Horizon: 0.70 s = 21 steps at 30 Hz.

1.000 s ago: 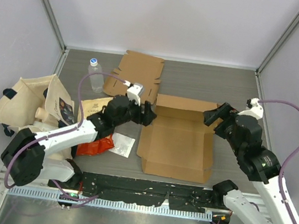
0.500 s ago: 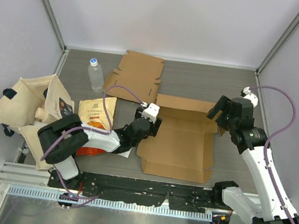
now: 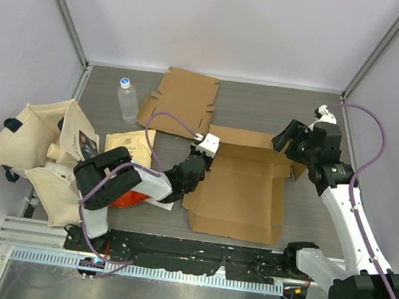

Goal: Fold the paper box

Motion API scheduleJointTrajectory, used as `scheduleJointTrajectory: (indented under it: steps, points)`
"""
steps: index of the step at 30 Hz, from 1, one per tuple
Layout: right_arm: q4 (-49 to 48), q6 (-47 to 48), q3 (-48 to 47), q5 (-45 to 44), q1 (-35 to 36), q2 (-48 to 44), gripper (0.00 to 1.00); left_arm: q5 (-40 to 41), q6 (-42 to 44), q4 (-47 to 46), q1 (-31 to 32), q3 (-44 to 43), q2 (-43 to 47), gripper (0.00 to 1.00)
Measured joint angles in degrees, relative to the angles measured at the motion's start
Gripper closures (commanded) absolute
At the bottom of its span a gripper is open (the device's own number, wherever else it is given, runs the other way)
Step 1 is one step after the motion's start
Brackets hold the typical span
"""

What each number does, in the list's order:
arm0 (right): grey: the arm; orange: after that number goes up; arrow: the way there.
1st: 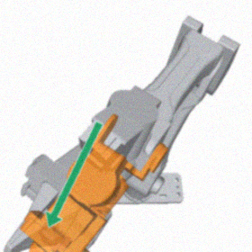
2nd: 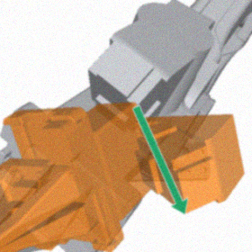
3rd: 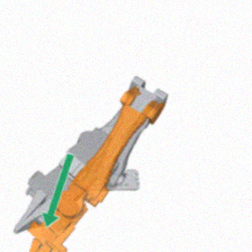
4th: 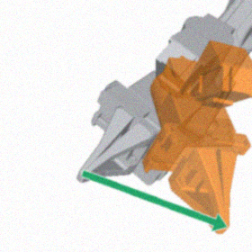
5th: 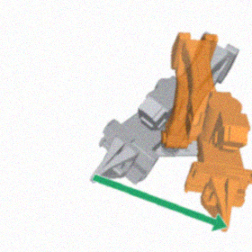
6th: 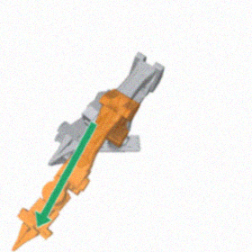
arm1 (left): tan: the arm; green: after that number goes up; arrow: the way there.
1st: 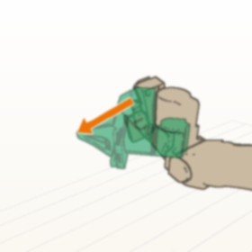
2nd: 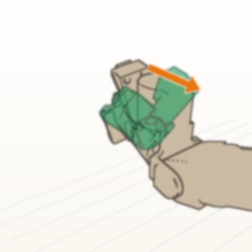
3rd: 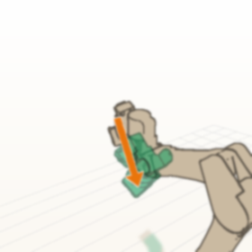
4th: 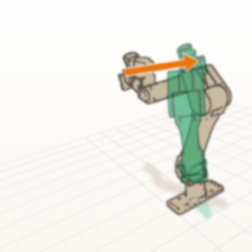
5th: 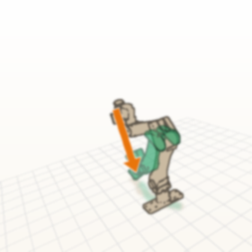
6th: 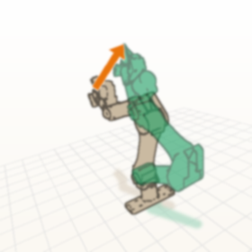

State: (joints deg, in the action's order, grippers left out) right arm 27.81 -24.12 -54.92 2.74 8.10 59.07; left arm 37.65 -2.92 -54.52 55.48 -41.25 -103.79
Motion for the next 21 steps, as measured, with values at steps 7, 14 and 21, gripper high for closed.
scheduleJointTrajectory:
  steps: [7,14,21]
  points:
    - [-3.1,-1.8,1.4,0.6,-1.3,1.7,0.26,1.0,1.7,-2.4,-0.1,0.0,-0.4,0.85]
    - [-5.4,-3.8,4.7,5.3,-4.3,1.7,0.43,1.6,1.8,-3.6,-0.1,-0.9,-0.7,1.00]
    - [-11.5,-16.0,9.5,10.7,-6.9,0.3,0.77,3.5,0.8,-3.2,-0.4,-0.9,-0.7,1.00]
